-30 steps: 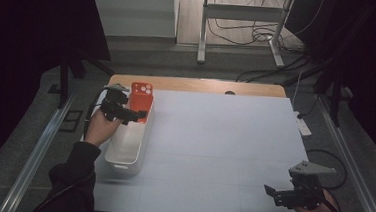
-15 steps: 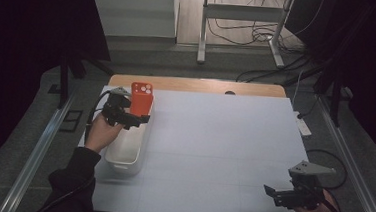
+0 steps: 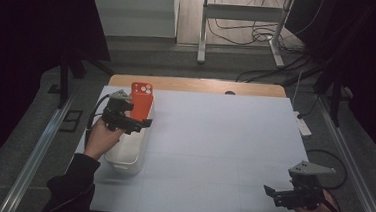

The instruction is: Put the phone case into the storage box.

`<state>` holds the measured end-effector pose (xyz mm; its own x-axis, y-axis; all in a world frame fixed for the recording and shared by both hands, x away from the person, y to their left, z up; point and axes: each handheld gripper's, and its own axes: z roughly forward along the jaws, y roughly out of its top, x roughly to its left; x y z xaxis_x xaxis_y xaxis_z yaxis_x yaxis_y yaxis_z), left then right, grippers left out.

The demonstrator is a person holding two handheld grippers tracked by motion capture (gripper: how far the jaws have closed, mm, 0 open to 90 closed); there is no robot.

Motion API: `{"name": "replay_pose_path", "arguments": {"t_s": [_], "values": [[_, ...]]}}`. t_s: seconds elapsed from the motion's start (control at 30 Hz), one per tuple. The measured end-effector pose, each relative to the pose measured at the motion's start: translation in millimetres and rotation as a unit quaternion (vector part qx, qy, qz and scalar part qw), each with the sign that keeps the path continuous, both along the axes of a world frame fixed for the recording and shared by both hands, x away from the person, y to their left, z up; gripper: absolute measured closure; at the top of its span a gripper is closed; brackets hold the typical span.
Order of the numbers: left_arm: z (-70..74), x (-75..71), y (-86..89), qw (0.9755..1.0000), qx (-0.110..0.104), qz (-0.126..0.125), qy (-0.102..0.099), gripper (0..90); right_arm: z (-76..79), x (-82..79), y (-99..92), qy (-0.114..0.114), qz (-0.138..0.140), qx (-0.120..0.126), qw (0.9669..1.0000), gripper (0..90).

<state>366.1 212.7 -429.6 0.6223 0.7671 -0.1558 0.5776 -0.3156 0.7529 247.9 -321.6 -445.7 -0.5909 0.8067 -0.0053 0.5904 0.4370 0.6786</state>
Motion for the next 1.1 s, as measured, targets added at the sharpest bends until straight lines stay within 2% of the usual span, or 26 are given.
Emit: {"name": "replay_pose_path", "arguments": {"t_s": [0.27,0.4,0.57,1.1], "values": [[-0.2,-13.8,-1.6,0.9999,-0.01,-0.005,-0.009,0.0,0.1,-0.1,-0.1,0.0,0.001,0.002,1.0,0.0],[-1.9,-22.8,-3.6,0.9999,-0.008,-0.01,-0.011,0.0,0.2,-0.6,-0.3,-0.003,0.0,0.004,1.0,0.0],[-0.7,-35.4,-2.9,0.9997,-0.014,-0.007,-0.017,0.0,0.5,-1.4,-0.1,-0.007,0.004,0.004,1.0,0.0],[1.9,-69.1,-2.9,0.9998,-0.006,-0.008,-0.019,0.0,0.7,-1.7,0.5,-0.007,0.003,0.0,1.0,0.0]]}}
